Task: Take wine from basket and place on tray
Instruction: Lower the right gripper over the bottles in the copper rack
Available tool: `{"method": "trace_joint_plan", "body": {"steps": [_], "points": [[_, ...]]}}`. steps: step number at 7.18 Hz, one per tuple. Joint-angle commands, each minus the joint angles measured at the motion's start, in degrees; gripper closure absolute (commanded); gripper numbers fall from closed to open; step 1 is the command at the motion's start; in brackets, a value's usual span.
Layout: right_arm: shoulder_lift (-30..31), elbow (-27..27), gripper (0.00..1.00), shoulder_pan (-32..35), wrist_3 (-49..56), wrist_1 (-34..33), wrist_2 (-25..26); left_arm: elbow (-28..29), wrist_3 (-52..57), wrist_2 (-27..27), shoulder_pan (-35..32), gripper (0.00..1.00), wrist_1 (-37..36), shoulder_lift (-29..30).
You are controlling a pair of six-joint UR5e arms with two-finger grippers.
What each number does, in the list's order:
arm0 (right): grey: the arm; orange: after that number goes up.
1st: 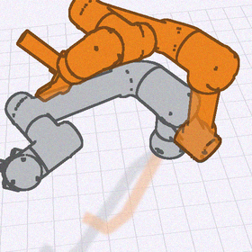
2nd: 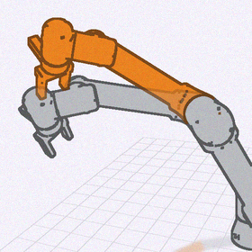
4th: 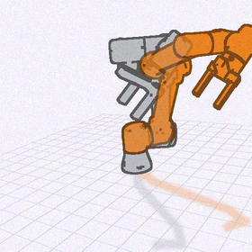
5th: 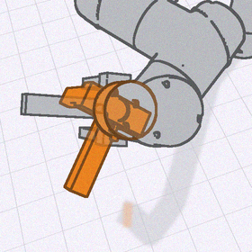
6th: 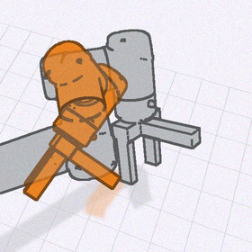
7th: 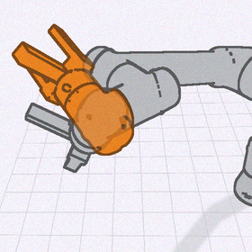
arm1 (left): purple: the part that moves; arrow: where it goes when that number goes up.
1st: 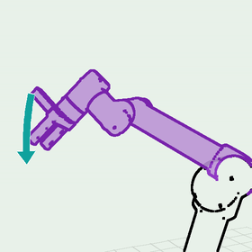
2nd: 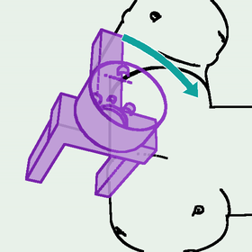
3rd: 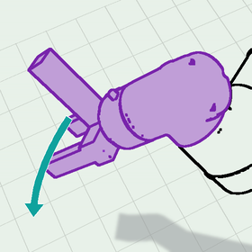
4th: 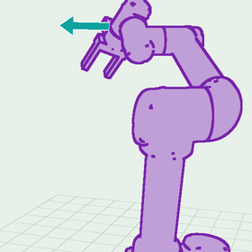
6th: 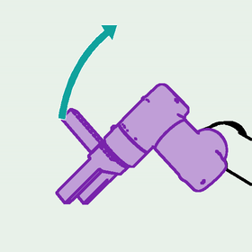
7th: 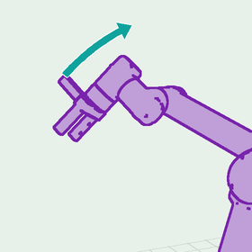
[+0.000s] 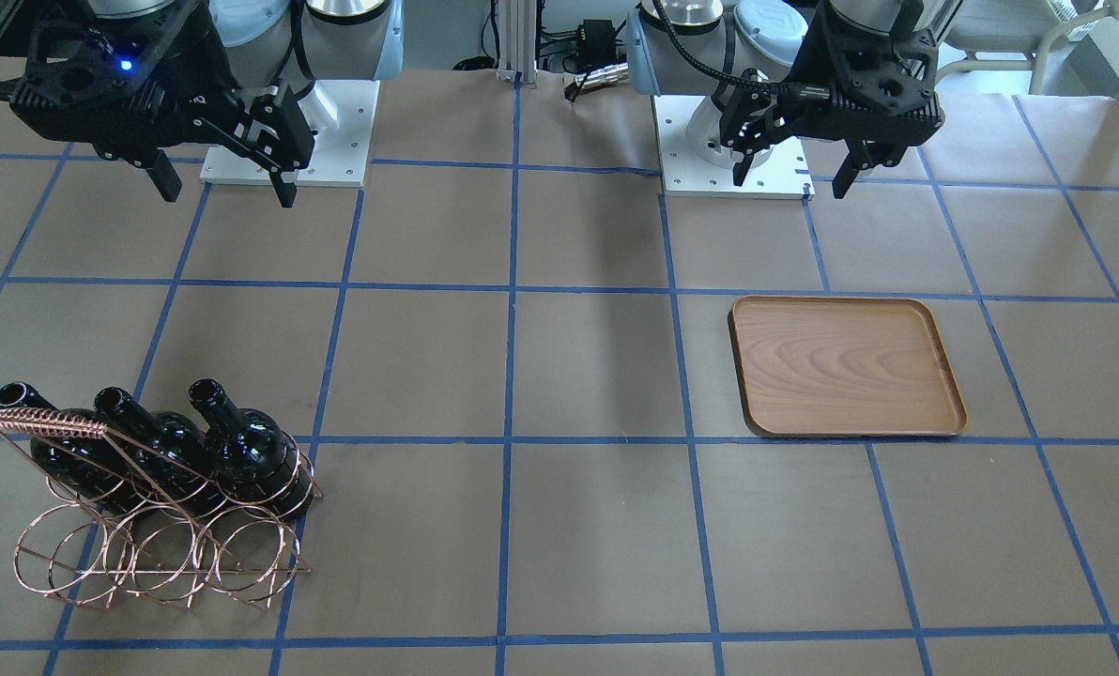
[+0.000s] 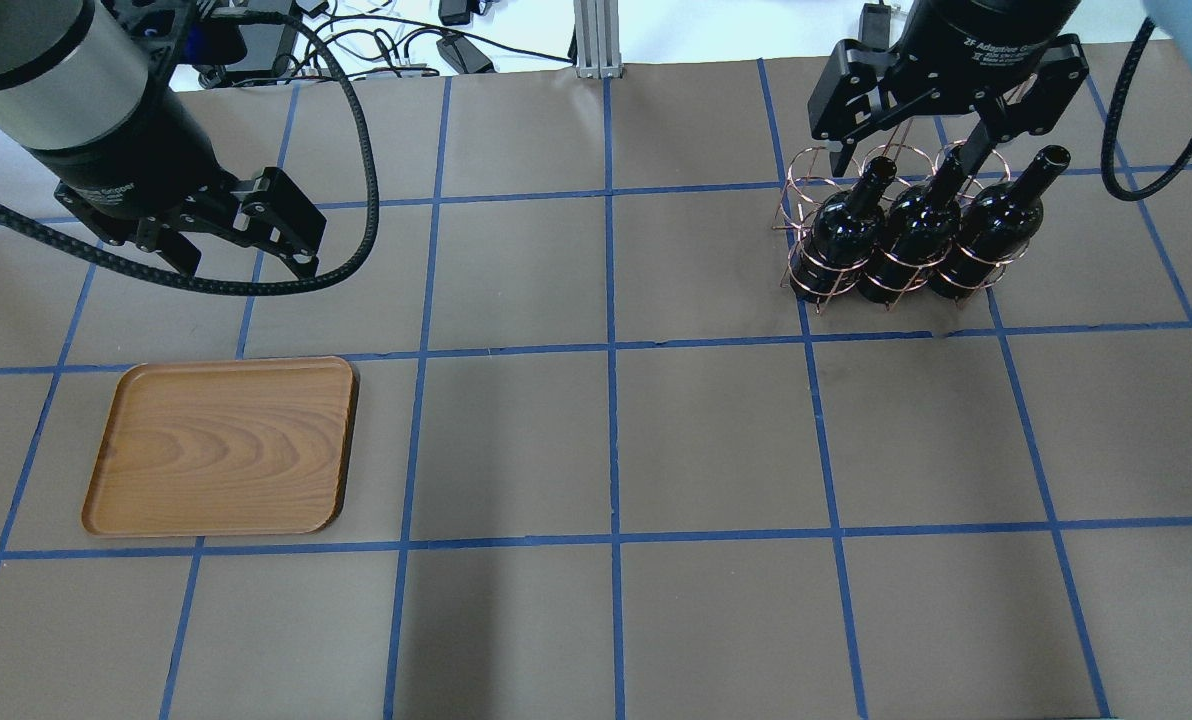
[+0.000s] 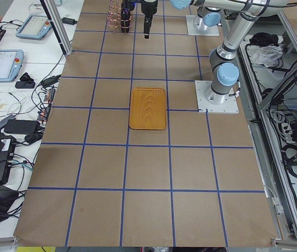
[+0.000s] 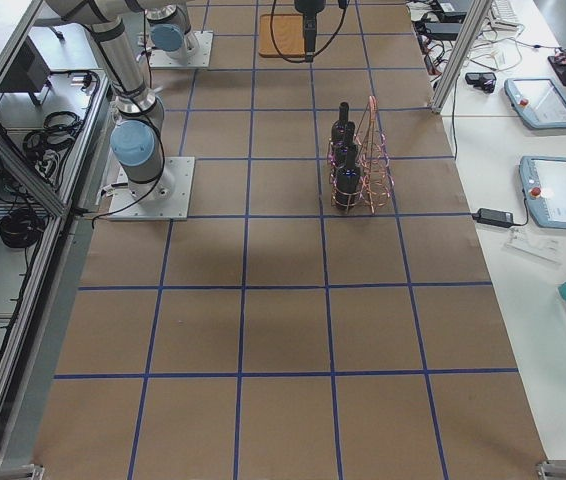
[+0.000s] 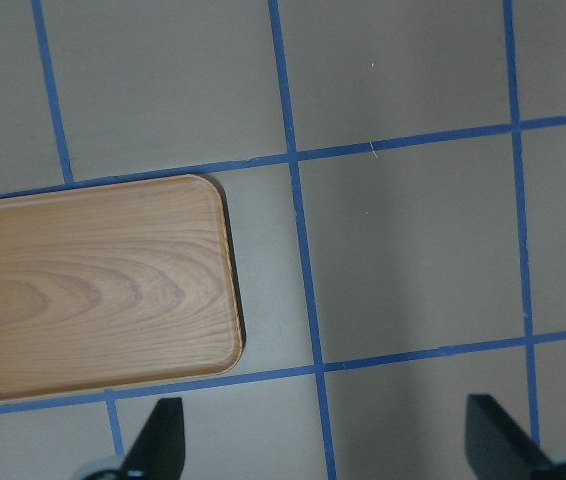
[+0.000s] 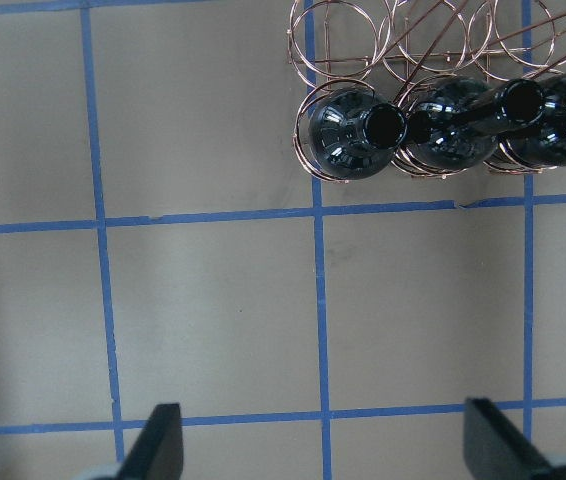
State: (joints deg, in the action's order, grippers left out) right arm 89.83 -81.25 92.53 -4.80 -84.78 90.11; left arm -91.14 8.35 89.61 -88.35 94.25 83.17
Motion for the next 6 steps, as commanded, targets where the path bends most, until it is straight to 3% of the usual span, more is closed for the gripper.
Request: {"method": "trace_joint_plan", "body": {"steps": [1, 4, 6], "points": [[-0.27, 0.13, 0.0, -0.07, 0.06, 0.14, 0.24, 0.0, 0.0, 0.21, 0.02, 0.0, 0.15, -0.02], [-0.7, 0.39, 0.0, -2.42, 3.2, -0.47, -0.02, 0.0, 0.0, -0.05, 0.2, 0.0, -0.03, 0.06], [-3.41, 0.83, 0.0, -10.31, 10.9, -2.05, 0.24, -0.09, 0.0, -0.31, 0.29, 0.0, -0.03, 0.06]]}}
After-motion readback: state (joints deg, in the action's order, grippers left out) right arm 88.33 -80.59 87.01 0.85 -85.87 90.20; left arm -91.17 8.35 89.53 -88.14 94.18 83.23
